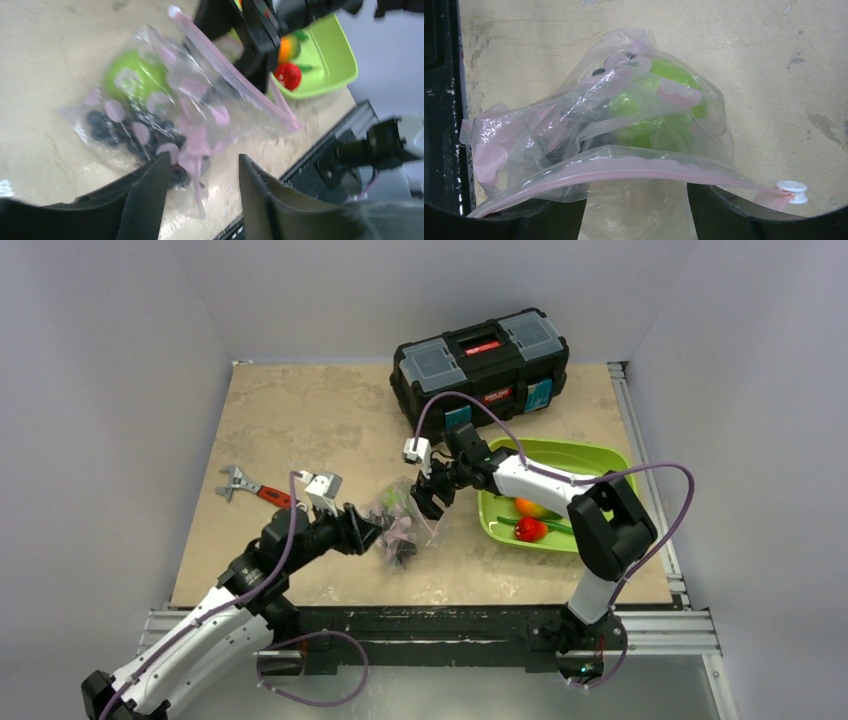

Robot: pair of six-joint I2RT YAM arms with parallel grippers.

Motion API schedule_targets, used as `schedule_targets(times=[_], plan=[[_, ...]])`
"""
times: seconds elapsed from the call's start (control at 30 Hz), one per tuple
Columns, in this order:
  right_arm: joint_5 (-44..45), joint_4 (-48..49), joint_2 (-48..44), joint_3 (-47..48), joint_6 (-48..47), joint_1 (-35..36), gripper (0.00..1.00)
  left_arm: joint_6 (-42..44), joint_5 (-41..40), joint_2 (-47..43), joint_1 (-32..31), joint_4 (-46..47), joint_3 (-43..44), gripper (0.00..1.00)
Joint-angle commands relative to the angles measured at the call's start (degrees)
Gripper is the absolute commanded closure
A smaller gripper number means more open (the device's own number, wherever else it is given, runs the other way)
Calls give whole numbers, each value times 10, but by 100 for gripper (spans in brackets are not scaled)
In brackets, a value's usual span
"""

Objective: Open the zip-top bag and remove the fake food
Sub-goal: Pick up the fake fruit from the zipper food storage bag.

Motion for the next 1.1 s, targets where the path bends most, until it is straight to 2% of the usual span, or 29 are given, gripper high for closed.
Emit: schedule_targets(times=[0.0, 0.03, 0.07, 0.23, 0.4, 0.67, 0.87, 1.07], plan=[[-13, 21, 9, 14, 6, 3, 29, -4, -42, 68, 66, -42, 61, 62], [-16, 20, 11, 16, 5, 4, 29, -3, -38, 101, 86, -27, 68, 74], [-16, 20, 12, 16, 5, 4, 29, -1, -24, 141, 105, -3, 75, 80], [-16, 19, 12, 15, 1, 3, 29, 17, -13, 331, 148, 64, 139, 94], [-16, 15, 18, 20, -2, 4, 28, 40, -17, 446, 152, 92, 187, 97], [3, 18, 38, 37, 6, 4, 24, 56, 113, 576, 152, 161, 236, 98], [16, 25, 47, 41, 15, 5, 18, 40, 184, 623, 138, 208, 223, 99], [50, 21, 60, 41, 17, 14, 13, 8, 201, 642, 117, 257, 204, 99]])
